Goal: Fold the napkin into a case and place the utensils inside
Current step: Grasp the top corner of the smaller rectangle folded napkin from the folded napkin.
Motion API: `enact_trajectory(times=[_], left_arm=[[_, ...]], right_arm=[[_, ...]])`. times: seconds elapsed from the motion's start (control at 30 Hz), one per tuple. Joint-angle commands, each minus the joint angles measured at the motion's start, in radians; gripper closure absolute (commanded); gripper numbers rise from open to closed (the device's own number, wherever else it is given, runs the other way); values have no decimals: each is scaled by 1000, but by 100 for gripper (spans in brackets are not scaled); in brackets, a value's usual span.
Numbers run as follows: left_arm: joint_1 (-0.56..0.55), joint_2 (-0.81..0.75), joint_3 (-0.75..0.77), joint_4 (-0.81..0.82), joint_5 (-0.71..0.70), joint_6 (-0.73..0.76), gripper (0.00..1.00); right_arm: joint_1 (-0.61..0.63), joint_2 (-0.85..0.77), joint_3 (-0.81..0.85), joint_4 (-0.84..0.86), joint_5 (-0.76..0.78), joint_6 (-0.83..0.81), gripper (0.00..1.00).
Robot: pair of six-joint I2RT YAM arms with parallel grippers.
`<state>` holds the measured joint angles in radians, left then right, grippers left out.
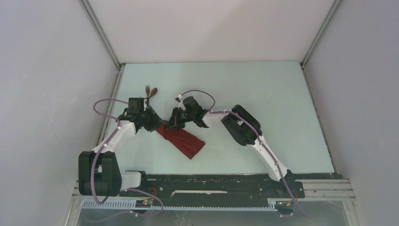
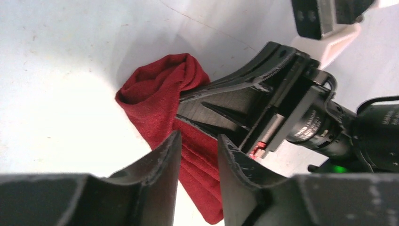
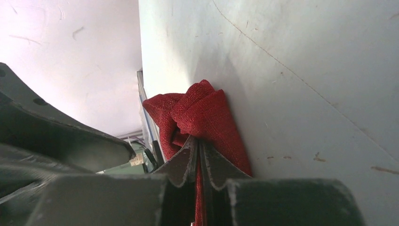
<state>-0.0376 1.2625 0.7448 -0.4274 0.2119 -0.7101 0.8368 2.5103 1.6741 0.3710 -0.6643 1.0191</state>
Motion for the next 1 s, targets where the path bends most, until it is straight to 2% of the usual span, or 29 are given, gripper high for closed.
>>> enact_trajectory(times=[0.0,0.03,0.13,0.23,0.3,0.43,0.53,0.73,0.97], left_arm=[[29,1,-32,20,-53,-21,66],[34,1,-40,24,-69,-29,69],[80,-12,-75,39,-103,-61,68],[105,-37,-127,76,-87,-86,55],[118,-22,-141,97,-57,-85,53],[125,46,-136,139,-29,-83,56],[125,91,-133,187,3,-87,64],[123,146,-159,221,54,-92,74],[124,68,-160,179,58,-73,69]], right_arm=[[30,-23,-30,-73,35,-50,91],[30,-27,-30,-77,39,-58,91],[33,-30,-21,-94,44,-73,91],[36,-36,-17,-111,53,-90,90],[38,-33,-14,-118,55,-94,90],[43,-22,1,-123,52,-96,90],[53,-10,38,-156,53,-120,90],[92,36,248,-317,75,-210,91],[80,100,204,-301,91,-118,92]])
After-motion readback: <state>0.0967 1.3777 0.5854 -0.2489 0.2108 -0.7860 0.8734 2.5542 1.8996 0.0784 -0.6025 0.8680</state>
